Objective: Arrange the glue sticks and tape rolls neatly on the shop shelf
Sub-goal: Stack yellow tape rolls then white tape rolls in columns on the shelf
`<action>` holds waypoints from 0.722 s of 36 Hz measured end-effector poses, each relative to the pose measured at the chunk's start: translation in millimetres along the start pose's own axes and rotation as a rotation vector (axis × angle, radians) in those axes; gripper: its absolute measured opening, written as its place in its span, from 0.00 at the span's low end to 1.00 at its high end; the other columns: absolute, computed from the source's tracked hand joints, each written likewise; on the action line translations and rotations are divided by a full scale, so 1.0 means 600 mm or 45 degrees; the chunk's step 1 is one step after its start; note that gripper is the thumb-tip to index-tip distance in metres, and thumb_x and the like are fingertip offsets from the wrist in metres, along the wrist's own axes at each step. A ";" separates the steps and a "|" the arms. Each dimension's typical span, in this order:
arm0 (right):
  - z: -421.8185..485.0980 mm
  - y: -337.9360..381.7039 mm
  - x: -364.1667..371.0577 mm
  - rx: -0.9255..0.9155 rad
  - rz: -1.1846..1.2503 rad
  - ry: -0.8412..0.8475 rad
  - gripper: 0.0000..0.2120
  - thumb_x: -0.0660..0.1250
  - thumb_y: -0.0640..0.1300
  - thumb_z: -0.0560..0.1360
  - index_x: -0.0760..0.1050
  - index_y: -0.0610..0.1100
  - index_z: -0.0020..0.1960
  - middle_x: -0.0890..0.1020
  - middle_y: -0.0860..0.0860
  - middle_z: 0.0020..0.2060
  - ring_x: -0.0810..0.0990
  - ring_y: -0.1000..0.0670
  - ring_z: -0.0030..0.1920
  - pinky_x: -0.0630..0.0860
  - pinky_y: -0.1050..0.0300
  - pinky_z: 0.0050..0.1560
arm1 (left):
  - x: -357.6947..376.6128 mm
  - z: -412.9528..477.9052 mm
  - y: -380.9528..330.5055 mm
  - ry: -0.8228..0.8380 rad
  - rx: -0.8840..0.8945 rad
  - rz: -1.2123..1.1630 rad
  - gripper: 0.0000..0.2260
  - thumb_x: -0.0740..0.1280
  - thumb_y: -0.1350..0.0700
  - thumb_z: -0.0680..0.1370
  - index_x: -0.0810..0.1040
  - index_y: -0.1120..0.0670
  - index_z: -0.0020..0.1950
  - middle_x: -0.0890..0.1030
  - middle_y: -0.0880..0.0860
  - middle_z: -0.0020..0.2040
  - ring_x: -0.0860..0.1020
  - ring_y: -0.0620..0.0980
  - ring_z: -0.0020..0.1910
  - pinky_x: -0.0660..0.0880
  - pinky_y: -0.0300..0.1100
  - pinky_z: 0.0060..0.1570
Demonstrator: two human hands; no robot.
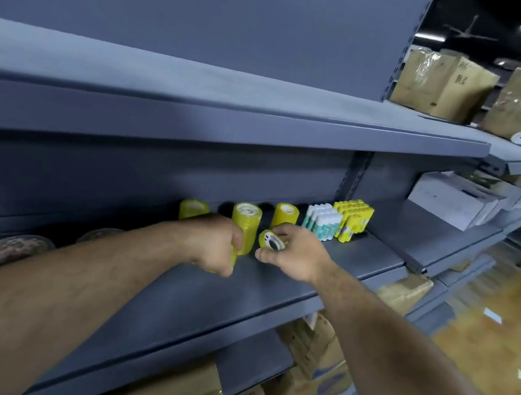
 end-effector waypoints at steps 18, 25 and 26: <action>0.220 0.060 -0.001 -0.591 -0.128 0.221 0.19 0.78 0.57 0.65 0.79 0.49 0.51 0.82 0.51 0.49 0.81 0.49 0.50 0.78 0.54 0.48 | -0.126 0.023 0.038 -0.472 -0.425 -0.070 0.27 0.74 0.55 0.69 0.76 0.46 0.68 0.78 0.48 0.65 0.76 0.49 0.62 0.69 0.33 0.51; 0.243 0.076 0.032 -0.691 -0.163 0.361 0.22 0.73 0.60 0.55 0.76 0.50 0.43 0.82 0.52 0.44 0.82 0.50 0.46 0.80 0.54 0.44 | -0.130 -0.002 0.055 -0.532 -0.584 -0.086 0.29 0.76 0.55 0.68 0.77 0.44 0.68 0.81 0.48 0.62 0.77 0.49 0.61 0.71 0.34 0.56; 0.246 0.076 0.035 -0.685 -0.162 0.372 0.20 0.75 0.58 0.56 0.77 0.48 0.43 0.83 0.51 0.43 0.82 0.50 0.45 0.80 0.54 0.44 | -0.131 -0.002 0.057 -0.535 -0.592 -0.088 0.29 0.76 0.55 0.68 0.77 0.45 0.68 0.81 0.48 0.61 0.77 0.49 0.60 0.72 0.34 0.56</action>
Point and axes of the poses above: each hand's wrist, its own z-axis towards the middle knuckle, its own x-axis out of the palm, y = z × x, the point moved 7 cm from there along z, towards the middle knuckle
